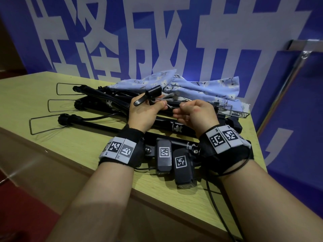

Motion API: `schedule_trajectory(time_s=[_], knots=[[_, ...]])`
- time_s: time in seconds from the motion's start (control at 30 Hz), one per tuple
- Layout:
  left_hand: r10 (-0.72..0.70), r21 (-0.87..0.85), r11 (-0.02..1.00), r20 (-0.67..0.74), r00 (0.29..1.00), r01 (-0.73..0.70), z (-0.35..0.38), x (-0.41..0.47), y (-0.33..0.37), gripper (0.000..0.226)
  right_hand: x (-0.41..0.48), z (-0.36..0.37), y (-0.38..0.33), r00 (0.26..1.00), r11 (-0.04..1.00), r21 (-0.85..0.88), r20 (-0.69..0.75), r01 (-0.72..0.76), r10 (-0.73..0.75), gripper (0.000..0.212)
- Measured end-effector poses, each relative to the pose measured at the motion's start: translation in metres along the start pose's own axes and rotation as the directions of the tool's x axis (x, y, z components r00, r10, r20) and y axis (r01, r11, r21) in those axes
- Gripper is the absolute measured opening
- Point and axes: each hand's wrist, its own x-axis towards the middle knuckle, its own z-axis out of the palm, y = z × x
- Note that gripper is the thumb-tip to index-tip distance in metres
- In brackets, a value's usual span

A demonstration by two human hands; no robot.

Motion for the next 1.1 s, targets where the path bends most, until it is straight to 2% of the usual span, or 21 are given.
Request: schedule_trajectory(time_s=[0.63, 0.77, 1.1], knots=[[-0.035, -0.103, 0.994, 0.006, 0.999, 0.036, 0.0, 0.001, -0.003, 0.014, 0.0, 0.001, 0.002, 0.999, 0.998, -0.044, -0.013, 0.037, -0.038, 0.022], [-0.026, -0.087, 0.996, 0.019, 0.999, 0.028, -0.001, 0.001, -0.004, 0.02, 0.0, 0.002, 0.002, 1.0, 0.998, -0.07, 0.031, -0.004, 0.006, 0.02], [-0.029, -0.048, 0.998, 0.086, 0.996, 0.033, -0.001, 0.004, -0.008, 0.013, -0.006, 0.007, 0.001, 0.983, 0.99, -0.124, 0.161, -0.063, 0.083, 0.021]])
